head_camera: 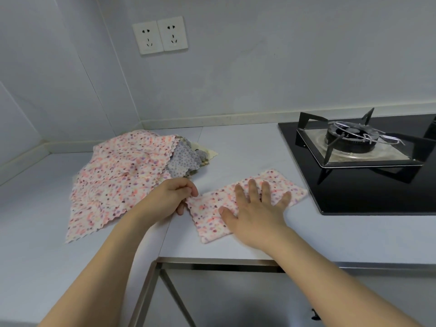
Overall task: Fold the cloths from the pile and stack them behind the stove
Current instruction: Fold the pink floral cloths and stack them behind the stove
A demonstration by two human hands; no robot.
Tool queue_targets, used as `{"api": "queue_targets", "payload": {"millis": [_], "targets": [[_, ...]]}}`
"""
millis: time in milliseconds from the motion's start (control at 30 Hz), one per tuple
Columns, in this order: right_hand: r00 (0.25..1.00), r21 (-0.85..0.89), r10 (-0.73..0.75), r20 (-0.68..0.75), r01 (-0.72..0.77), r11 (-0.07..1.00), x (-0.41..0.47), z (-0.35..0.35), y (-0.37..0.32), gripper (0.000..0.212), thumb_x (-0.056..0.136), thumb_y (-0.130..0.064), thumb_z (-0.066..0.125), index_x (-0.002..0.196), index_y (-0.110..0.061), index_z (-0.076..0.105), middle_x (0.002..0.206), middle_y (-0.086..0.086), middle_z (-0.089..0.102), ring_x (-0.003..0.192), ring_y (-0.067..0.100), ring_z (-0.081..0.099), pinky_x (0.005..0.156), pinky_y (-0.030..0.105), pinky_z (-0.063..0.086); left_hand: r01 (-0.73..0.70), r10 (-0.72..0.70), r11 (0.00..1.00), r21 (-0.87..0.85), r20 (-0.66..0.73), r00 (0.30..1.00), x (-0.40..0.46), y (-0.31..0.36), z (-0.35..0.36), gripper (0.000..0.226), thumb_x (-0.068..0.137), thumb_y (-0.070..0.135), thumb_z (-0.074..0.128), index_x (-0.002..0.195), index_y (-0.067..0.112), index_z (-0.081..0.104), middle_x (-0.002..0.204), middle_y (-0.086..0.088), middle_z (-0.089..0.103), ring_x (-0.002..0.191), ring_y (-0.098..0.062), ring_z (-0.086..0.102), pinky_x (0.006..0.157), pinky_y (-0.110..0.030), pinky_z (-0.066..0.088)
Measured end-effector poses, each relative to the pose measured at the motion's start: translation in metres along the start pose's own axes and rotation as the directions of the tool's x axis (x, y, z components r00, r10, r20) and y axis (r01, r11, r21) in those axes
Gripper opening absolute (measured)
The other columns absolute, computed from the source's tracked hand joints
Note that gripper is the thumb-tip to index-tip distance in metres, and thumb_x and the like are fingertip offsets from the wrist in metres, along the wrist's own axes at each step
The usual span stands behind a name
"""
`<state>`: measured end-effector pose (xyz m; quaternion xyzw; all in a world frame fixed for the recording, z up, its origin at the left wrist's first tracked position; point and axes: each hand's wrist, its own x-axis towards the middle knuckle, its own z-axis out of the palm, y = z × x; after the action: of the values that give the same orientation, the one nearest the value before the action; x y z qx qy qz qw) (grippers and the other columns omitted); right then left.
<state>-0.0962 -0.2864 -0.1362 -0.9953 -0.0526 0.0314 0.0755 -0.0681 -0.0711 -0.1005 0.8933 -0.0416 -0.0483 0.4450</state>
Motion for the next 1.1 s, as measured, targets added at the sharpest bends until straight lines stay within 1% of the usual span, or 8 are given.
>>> {"api": "queue_targets", "payload": {"millis": [133, 267, 500, 600, 733, 933, 1033, 1100], "targets": [[1.000, 0.003, -0.001, -0.003, 0.001, 1.000, -0.001, 0.000, -0.001, 0.078, 0.089, -0.070, 0.011, 0.153, -0.027, -0.002, 0.160, 0.004, -0.015, 0.145, 0.033, -0.019, 0.102, 0.073, -0.014, 0.041, -0.041, 0.999, 0.027, 0.014, 0.999, -0.002, 0.004, 0.002, 0.015, 0.093, 0.018, 0.059, 0.086, 0.007, 0.064, 0.069, -0.003, 0.060, 0.056, -0.014, 0.053, 0.063, -0.031, 0.044], [1.000, 0.007, -0.002, -0.011, 0.002, 1.000, -0.001, 0.000, -0.002, 0.078, 0.089, -0.069, 0.012, 0.153, -0.027, -0.001, 0.161, 0.004, -0.014, 0.145, 0.033, -0.019, 0.102, 0.073, -0.014, 0.050, -0.051, 0.990, 0.134, 0.005, 0.999, -0.001, 0.010, 0.004, 0.019, 0.084, 0.026, 0.072, 0.087, 0.008, 0.066, 0.066, 0.001, 0.063, 0.062, -0.014, 0.055, 0.066, -0.032, 0.047], [1.000, 0.016, 0.004, -0.012, -0.004, 1.000, -0.001, 0.001, -0.002, 0.078, 0.090, -0.068, 0.012, 0.154, -0.026, -0.001, 0.161, 0.005, -0.014, 0.145, 0.033, -0.019, 0.102, 0.073, -0.015, 0.100, -0.103, 0.968, 0.231, -0.001, 0.995, 0.007, 0.014, 0.007, 0.022, 0.085, 0.029, 0.069, 0.078, 0.011, 0.058, 0.073, -0.004, 0.061, 0.064, -0.017, 0.052, 0.064, -0.031, 0.041], [1.000, 0.023, 0.012, -0.009, -0.012, 1.000, 0.000, 0.001, -0.003, 0.072, 0.093, -0.064, 0.009, 0.153, -0.027, -0.002, 0.161, 0.005, -0.014, 0.145, 0.033, -0.019, 0.102, 0.072, -0.015, 0.088, -0.098, 0.972, 0.218, 0.035, 0.995, 0.007, 0.014, 0.005, 0.018, 0.088, 0.025, 0.065, 0.080, 0.009, 0.061, 0.074, -0.005, 0.061, 0.062, -0.016, 0.051, 0.064, -0.031, 0.041], [1.000, 0.038, 0.004, -0.006, -0.004, 0.999, 0.001, 0.000, -0.003, 0.064, 0.096, -0.056, 0.005, 0.153, -0.027, -0.003, 0.161, 0.005, -0.014, 0.145, 0.033, -0.019, 0.103, 0.073, -0.013, 0.055, -0.053, 0.966, 0.251, -0.014, 0.999, 0.005, 0.012, 0.006, 0.022, 0.093, 0.024, 0.061, 0.088, 0.003, 0.060, 0.069, -0.002, 0.057, 0.059, -0.015, 0.048, 0.062, -0.028, 0.039], [1.000, 0.022, 0.011, 0.025, -0.012, 1.000, 0.003, -0.001, -0.002, 0.084, 0.086, -0.076, 0.011, 0.153, -0.027, -0.003, 0.160, 0.004, -0.017, 0.144, 0.033, -0.021, 0.100, 0.075, -0.015, 0.076, -0.017, 0.926, 0.371, -0.158, 0.987, 0.010, 0.008, 0.015, 0.026, 0.087, 0.029, 0.069, 0.074, 0.011, 0.056, 0.065, 0.001, 0.054, 0.059, -0.014, 0.047, 0.056, -0.028, 0.036], [0.997, 0.040, -0.012, -0.077, 0.015, 0.999, -0.003, -0.006, -0.005, 0.083, 0.089, -0.072, 0.018, 0.153, -0.022, 0.001, 0.159, 0.005, -0.020, 0.145, 0.030, -0.020, 0.102, 0.074, -0.013, 0.077, -0.013, 0.927, 0.366, -0.174, 0.985, 0.011, 0.007, 0.016, 0.027, 0.086, 0.028, 0.071, 0.073, 0.011, 0.055, 0.065, -0.001, 0.056, 0.060, -0.015, 0.048, 0.057, -0.028, 0.037], [0.974, 0.030, -0.085, -0.210, 0.094, 0.995, -0.013, -0.004, -0.010, 0.073, 0.094, -0.062, 0.024, 0.152, -0.018, 0.013, 0.161, 0.007, -0.005, 0.147, 0.027, -0.005, 0.108, 0.067, -0.007, 0.063, -0.003, 0.926, 0.373, -0.161, 0.987, 0.009, 0.008, 0.017, 0.023, 0.087, 0.026, 0.069, 0.078, 0.009, 0.057, 0.066, -0.001, 0.055, 0.060, -0.015, 0.048, 0.055, -0.028, 0.035]]}}
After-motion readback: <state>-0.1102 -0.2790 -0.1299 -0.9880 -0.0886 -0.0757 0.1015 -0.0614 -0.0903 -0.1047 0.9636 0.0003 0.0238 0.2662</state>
